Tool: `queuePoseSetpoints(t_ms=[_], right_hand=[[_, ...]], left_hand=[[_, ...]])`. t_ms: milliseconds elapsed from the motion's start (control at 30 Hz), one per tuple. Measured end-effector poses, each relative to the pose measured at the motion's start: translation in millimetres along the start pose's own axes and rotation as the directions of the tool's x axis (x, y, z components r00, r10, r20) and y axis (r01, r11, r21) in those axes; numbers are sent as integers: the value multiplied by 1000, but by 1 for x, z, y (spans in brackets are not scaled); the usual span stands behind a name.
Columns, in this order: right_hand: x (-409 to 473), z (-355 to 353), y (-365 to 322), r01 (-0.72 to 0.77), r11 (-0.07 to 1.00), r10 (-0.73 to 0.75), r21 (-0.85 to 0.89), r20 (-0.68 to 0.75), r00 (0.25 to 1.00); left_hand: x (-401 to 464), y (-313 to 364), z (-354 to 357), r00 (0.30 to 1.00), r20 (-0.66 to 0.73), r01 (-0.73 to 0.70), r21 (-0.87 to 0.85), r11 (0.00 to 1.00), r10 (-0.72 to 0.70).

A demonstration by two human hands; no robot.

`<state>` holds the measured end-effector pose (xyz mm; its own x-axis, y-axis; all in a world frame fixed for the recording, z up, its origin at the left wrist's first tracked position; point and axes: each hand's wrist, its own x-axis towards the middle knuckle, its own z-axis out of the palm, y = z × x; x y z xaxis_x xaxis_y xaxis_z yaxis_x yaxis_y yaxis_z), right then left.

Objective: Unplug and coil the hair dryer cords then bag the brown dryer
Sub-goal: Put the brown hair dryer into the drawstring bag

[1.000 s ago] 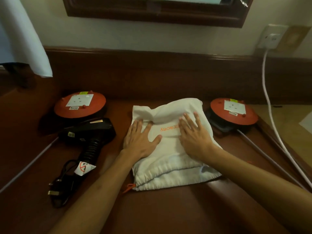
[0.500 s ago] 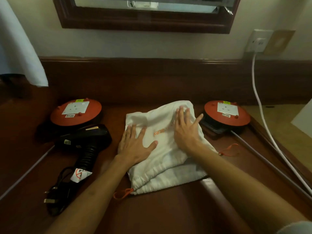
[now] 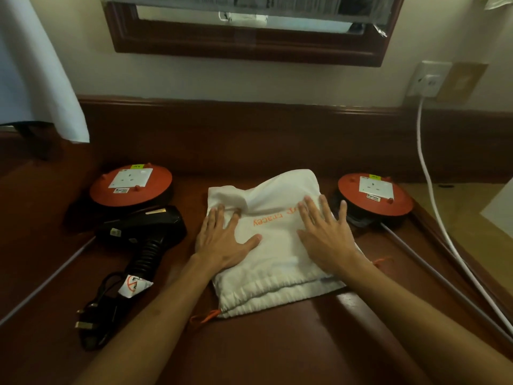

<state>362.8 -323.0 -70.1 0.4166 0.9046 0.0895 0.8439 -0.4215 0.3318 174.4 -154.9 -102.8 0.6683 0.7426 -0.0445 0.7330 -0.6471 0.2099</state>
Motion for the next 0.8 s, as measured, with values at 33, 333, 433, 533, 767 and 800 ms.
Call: queuePoseSetpoints(t_ms=[33, 333, 433, 533, 767, 800], right_hand=[[0, -3, -5, -33, 999, 33, 15, 2, 999], [-24, -11, -58, 19, 985, -21, 172, 10, 1000], [-30, -11, -61, -17, 968, 33, 249, -60, 998], [-47, 3, -48, -111, 941, 159, 319, -127, 979], [-71, 15, -36, -136, 870, 186, 474, -61, 981], [-72, 13, -36, -133, 867, 193, 480, -77, 978]], left_hand=[[1, 1, -1, 1000, 5, 5, -2, 1000, -5], [-13, 33, -8, 978, -182, -94, 42, 995, 100], [-4, 52, -13, 945, -239, -212, 64, 975, 221], [15, 49, -14, 975, -128, -178, 16, 984, 179], [34, 36, -5, 993, 3, -115, 28, 993, 115], [32, 35, -5, 992, 0, -124, 40, 991, 124]])
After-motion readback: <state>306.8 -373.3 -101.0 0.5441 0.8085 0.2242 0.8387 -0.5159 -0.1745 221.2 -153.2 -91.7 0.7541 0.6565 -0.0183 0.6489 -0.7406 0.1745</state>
